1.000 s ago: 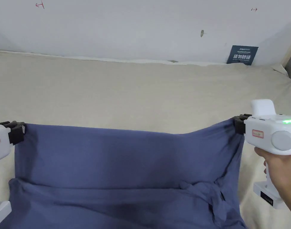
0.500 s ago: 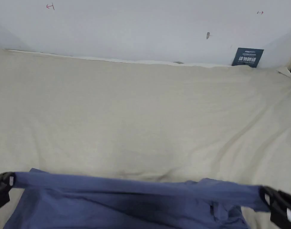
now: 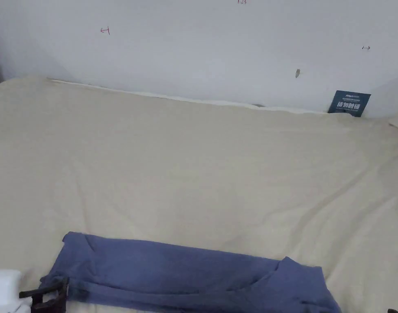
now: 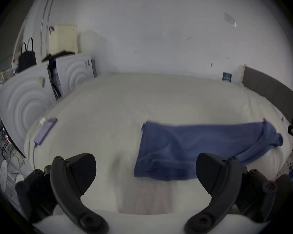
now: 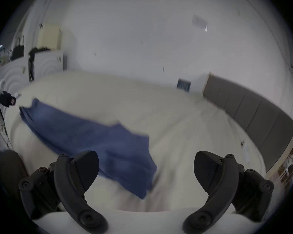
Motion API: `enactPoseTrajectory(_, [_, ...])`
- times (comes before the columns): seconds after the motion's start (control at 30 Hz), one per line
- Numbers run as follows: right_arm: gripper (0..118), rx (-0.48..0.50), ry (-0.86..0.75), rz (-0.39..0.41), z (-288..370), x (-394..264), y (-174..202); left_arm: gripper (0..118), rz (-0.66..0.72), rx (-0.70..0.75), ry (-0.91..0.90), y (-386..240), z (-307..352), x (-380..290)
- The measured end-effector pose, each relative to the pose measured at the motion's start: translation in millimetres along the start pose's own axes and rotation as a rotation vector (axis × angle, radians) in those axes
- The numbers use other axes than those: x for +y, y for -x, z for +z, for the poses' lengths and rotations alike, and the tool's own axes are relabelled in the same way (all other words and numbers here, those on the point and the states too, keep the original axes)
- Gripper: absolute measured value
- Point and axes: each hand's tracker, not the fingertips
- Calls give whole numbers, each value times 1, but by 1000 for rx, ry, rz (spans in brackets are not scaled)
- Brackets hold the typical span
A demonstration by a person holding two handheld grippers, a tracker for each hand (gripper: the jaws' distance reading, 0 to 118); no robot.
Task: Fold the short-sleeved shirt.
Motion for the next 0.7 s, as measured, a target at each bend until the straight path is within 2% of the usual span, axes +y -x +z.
enactPoseTrajectory(0.13, [114,-21,-239,8,69,67,29,118,-16,-81,-223,-44,66,35])
enactPoseTrajectory(0.27, [114,35,-396,-62,121,107,61,113,-44,-102,-412,-93,136,71])
enactPoseTrajectory(0.3, [114,34,-407,-71,129,113,68,104,-60,-116,-438,-102,148,74])
enactPoseTrajectory(0.37, [110,17,-426,-82,141,119,83,52,-69,-120,-482,-120,168,76])
enactPoseTrajectory(0.4, [98,24,-423,-89,146,120,88,26,-75,-83,-499,-128,174,76])
enactPoseTrajectory(0.43, [52,43,-432,-102,151,120,93,16,-76,-81,-506,-136,179,75])
enactPoseTrajectory(0.47, [1,57,-435,-120,155,119,98,16,-74,-100,-498,-142,184,73])
enactPoseTrajectory(0.5, [0,58,-427,-132,154,116,102,15,-61,-99,-485,-148,186,73])
enactPoseTrajectory(0.53, [0,-26,-441,-91,152,117,113,14,-32,-92,-447,-155,187,70])
enactPoseTrajectory(0.57, [0,-25,-388,-123,149,115,119,14,99,-173,-329,-160,183,58])
enactPoseTrajectory(0.63, [0,32,-372,-195,148,110,120,14,89,-158,-328,-165,180,50])
enactPoseTrajectory(0.67, [0,20,-377,-174,149,111,125,14,82,-137,-300,-167,179,47])
enactPoseTrajectory(0.7, [0,13,-375,-160,149,112,129,14,4,-115,-367,-165,182,51])
